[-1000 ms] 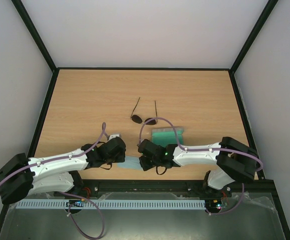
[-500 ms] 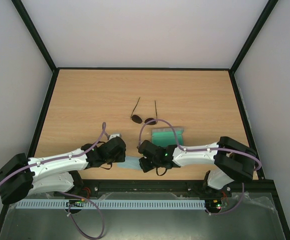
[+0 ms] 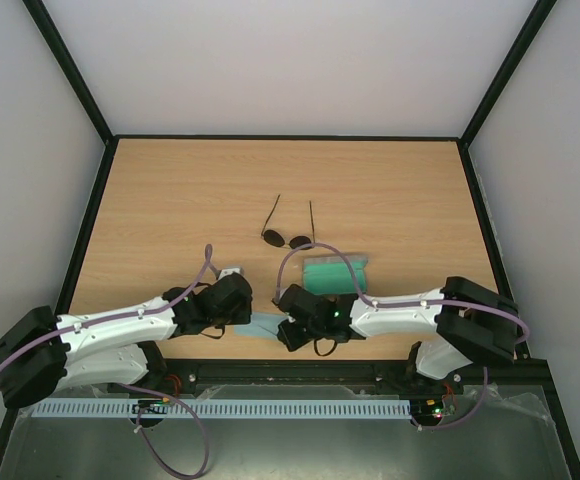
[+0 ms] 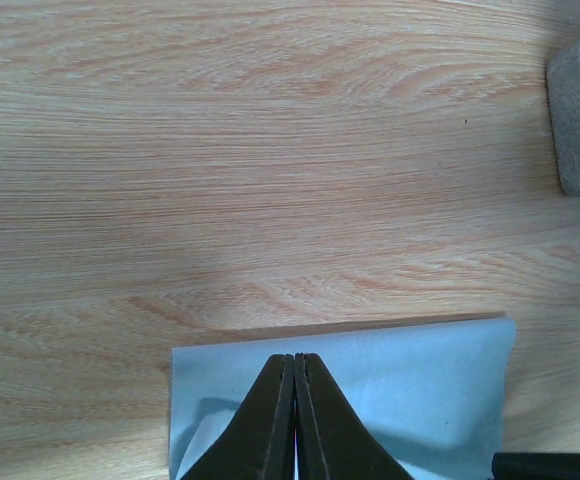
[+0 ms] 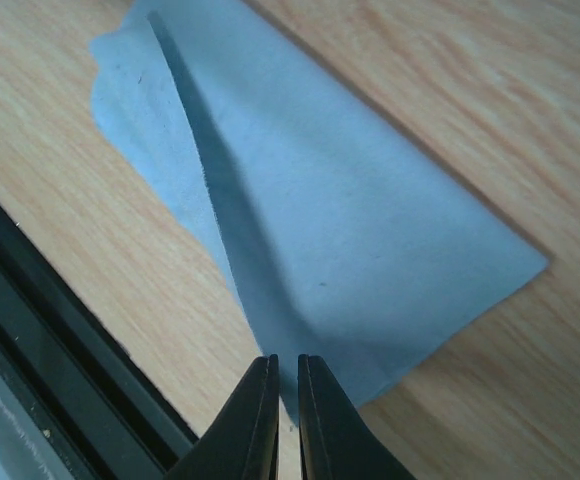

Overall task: Organize the sunglasses
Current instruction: Fold the glasses cleaning cloth at the center of the board.

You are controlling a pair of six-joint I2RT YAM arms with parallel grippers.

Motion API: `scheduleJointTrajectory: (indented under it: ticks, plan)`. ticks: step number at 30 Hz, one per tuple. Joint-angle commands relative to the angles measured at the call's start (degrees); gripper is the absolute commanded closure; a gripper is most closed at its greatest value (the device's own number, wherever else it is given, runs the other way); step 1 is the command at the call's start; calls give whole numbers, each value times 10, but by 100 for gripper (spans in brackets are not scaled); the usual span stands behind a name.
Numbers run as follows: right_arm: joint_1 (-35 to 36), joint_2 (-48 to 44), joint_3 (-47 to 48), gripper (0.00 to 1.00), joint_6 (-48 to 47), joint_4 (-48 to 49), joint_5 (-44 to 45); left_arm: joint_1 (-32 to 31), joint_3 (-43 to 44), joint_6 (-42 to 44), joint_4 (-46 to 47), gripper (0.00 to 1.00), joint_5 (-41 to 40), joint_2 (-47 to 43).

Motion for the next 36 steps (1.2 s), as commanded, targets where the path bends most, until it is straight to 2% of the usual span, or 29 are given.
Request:
scheduleJointTrajectory:
  ticks: [1,12,15,17,20,22,24,27,33,36]
  plan:
    - [14,-9,-4,91,-10,4,-18,4,4,4,5,98,2,7]
    - [39,-9,9,91,-25,-10,-19,4,-4,-1,-1,98,3,-3]
    - [38,-46,6,82,-17,-27,24,4,-5,-4,-8,98,0,-12]
    - [37,-71,10,80,-1,-51,68,4,-3,-6,-16,97,-1,-15]
    - [13,-96,21,77,37,-109,126,4,4,-11,-39,82,-1,-23]
    - [-15,-117,16,76,57,-136,140,4,7,-13,-54,65,3,-33]
    - [-44,-154,3,69,76,-156,146,4,8,-18,-72,50,5,-45]
    - [-66,-199,-1,58,89,-191,165,5,9,-21,-91,39,10,-60]
    - [-81,-276,14,45,90,-269,210,8,9,-16,-86,30,31,-54]
    - [-87,-297,-3,36,101,-288,209,11,10,-10,-81,19,49,-42]
